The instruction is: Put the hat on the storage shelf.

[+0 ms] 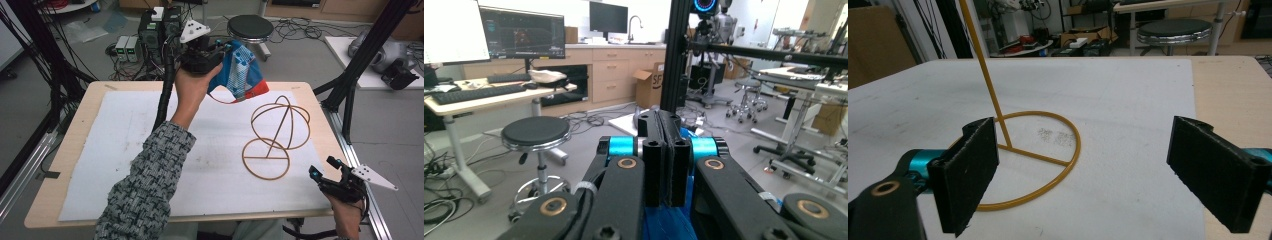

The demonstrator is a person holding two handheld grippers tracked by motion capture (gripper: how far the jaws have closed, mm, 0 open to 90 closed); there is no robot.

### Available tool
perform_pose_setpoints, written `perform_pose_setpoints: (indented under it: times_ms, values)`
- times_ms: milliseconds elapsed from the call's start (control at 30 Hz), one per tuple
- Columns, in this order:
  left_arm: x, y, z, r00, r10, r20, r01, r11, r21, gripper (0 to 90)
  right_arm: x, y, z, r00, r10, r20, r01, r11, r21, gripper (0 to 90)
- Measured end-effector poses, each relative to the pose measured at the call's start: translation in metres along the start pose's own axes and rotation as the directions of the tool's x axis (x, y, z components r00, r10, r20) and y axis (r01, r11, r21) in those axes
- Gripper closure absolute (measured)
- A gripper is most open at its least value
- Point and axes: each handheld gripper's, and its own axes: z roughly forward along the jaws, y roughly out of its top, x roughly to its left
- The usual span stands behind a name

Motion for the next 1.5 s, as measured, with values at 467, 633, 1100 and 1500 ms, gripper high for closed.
perform_pose_setpoints:
  times_ms: [467, 633, 1100, 1500]
  values:
    - [-0.029, 0.005, 0.03, 0.9961, -0.047, 0.074, 0.048, 0.9987, -0.016, 88.4, -0.002, 0.0, -0.002, 1.0, 0.002, 0.004, -0.002, 1.0, -0.001, 12.3]
    - [-0.038, 0.003, 0.037, 0.9922, -0.053, 0.113, 0.053, 0.9986, -0.004, 88.3, -0.002, 0.0, -0.003, 0.9999, -0.008, 0.007, 0.008, 1.0, 0.001, 12.3]
    - [-0.062, -0.003, 0.045, 0.9781, -0.064, 0.198, 0.055, 0.9972, 0.05, 88.3, -0.003, 0.0, -0.003, 0.9999, -0.008, 0.01, 0.008, 1.0, 0.001, 12.3]
    - [-0.084, -0.013, 0.046, 0.9601, -0.04, 0.277, 0.006, 0.9923, 0.124, 88.3, -0.003, 0.0, -0.003, 0.9999, 0.002, 0.011, -0.002, 1.0, -0.002, 12.3]
